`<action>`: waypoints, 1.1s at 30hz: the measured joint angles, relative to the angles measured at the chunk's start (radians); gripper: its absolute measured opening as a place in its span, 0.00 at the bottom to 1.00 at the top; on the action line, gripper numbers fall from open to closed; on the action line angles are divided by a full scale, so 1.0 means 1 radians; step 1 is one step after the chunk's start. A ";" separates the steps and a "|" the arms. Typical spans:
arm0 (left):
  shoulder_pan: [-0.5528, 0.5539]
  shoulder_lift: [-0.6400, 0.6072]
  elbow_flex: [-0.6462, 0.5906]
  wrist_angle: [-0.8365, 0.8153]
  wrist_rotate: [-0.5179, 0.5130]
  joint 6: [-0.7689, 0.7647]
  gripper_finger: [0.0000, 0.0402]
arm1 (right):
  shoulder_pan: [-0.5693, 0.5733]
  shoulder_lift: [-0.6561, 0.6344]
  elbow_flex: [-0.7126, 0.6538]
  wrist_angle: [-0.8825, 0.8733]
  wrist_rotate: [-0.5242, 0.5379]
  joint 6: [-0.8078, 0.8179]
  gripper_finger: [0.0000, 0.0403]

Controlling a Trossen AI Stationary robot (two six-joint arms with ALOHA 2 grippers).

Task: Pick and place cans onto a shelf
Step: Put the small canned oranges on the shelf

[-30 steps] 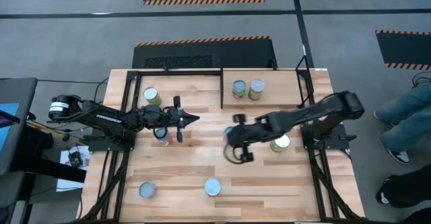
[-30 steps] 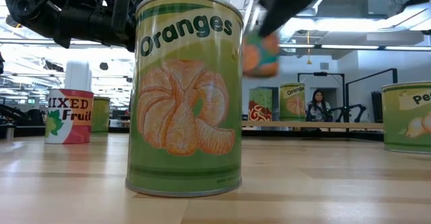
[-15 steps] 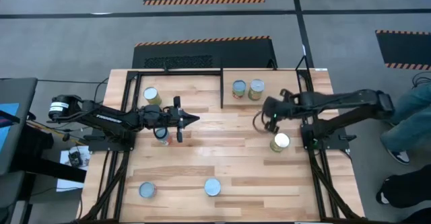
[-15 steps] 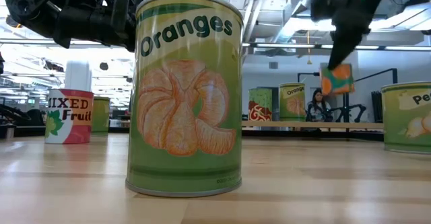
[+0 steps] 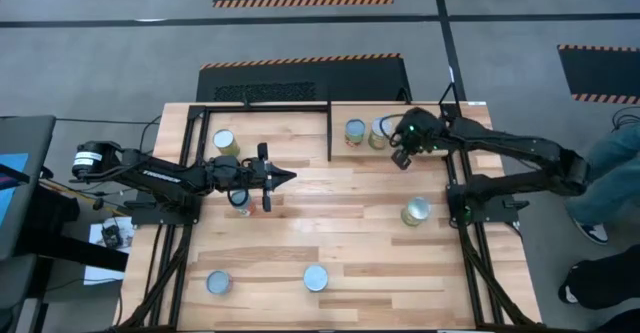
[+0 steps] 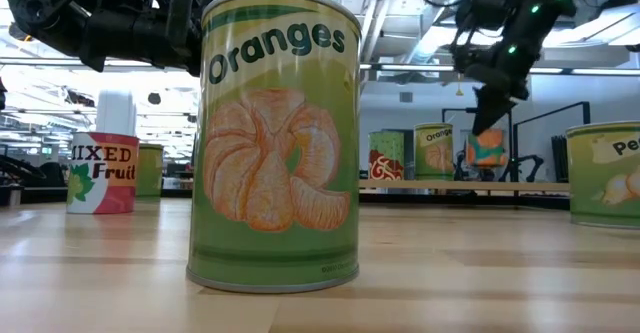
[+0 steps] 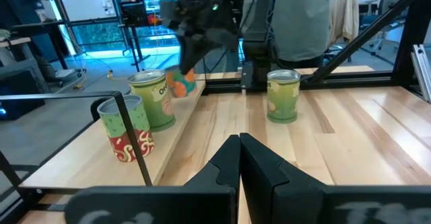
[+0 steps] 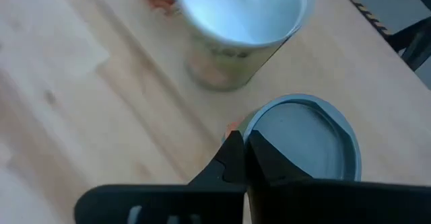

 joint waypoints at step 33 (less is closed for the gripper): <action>0.000 0.000 0.000 -0.002 -0.001 0.001 0.00 | -0.027 0.151 -0.002 0.084 0.061 -0.003 0.24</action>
